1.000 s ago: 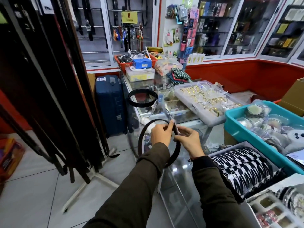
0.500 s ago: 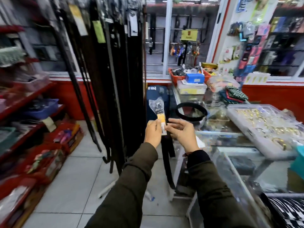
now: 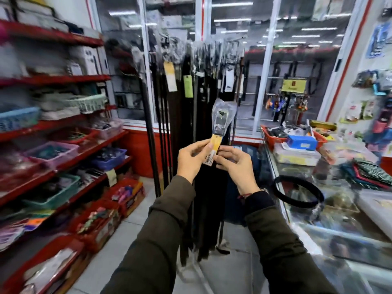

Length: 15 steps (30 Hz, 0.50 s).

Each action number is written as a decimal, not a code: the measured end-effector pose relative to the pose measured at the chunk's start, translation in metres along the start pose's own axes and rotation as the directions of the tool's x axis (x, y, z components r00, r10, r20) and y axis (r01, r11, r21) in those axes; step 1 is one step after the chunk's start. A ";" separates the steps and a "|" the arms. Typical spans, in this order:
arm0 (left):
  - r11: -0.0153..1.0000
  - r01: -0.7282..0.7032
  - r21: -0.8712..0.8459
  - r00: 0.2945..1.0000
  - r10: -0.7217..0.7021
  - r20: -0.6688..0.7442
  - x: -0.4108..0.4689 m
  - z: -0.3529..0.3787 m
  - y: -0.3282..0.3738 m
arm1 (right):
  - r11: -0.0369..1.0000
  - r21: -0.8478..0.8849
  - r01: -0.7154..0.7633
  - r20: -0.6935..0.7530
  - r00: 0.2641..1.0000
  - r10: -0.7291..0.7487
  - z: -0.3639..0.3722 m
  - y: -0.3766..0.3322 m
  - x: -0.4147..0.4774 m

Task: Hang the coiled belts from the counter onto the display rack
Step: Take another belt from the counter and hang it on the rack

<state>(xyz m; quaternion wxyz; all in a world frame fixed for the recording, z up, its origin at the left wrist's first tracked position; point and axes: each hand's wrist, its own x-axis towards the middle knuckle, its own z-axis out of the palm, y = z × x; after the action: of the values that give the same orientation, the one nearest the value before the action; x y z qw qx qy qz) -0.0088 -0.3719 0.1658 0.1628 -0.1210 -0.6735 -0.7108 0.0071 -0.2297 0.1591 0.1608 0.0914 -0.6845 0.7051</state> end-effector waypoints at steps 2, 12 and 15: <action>0.998 -0.026 -0.065 0.999 0.025 -0.022 0.019 -0.013 0.019 | 0.997 0.021 0.068 0.028 0.997 -0.069 0.018 -0.017 0.019; 0.956 -0.293 -0.001 0.927 0.284 -0.246 0.094 -0.068 0.107 | 0.962 0.112 0.250 0.114 0.958 -0.263 0.106 -0.099 0.099; 0.947 -0.321 0.031 0.912 0.318 -0.261 0.115 -0.082 0.123 | 0.957 0.114 0.265 0.131 0.951 -0.279 0.124 -0.116 0.116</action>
<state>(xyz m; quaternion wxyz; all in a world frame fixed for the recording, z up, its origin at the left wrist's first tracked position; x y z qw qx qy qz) -0.0625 -0.4660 0.3185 0.3635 -0.1352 -0.6128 -0.6885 -0.0718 -0.3398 0.3134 0.2015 0.2438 -0.6409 0.6995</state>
